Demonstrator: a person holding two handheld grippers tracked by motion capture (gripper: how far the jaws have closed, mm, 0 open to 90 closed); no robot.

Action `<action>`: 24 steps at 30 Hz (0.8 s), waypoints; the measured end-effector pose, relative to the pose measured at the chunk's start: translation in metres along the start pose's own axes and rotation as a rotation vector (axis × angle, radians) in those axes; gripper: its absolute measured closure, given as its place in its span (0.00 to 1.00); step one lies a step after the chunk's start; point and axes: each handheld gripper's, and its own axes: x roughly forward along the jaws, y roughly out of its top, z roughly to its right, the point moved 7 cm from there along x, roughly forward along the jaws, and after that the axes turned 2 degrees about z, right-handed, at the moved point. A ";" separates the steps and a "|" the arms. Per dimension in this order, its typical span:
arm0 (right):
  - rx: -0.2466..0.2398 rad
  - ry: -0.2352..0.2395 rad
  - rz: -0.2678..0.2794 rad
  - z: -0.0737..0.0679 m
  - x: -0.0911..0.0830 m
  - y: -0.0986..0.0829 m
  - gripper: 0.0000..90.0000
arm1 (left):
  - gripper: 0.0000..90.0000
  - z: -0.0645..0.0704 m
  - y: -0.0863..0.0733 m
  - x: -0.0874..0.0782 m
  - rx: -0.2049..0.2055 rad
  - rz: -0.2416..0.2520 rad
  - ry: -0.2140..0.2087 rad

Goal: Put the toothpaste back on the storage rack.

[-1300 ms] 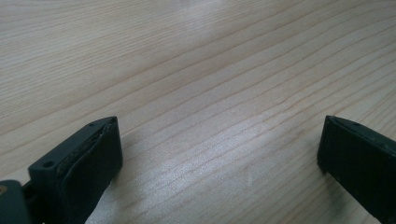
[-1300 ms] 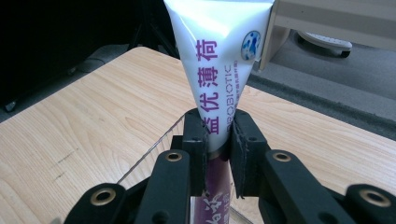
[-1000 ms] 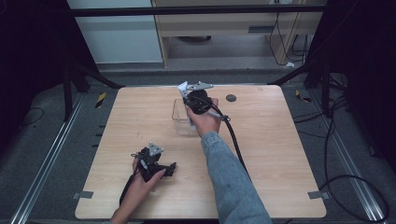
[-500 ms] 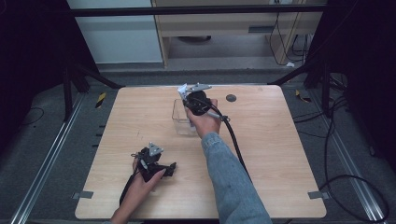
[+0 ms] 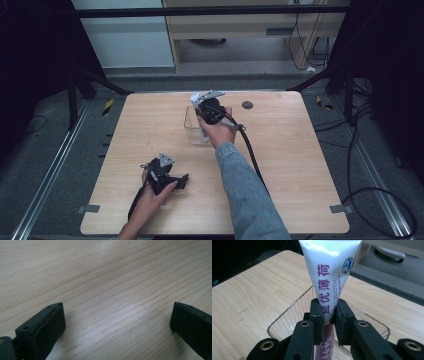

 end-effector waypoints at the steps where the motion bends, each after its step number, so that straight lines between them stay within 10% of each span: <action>1: 0.000 0.002 0.000 0.000 0.000 0.000 0.86 | 0.00 0.000 0.000 0.000 0.000 0.000 0.000; 24: -0.002 0.002 -0.006 -0.004 0.006 -0.001 0.86 | 0.00 0.000 0.000 0.000 0.000 0.000 0.000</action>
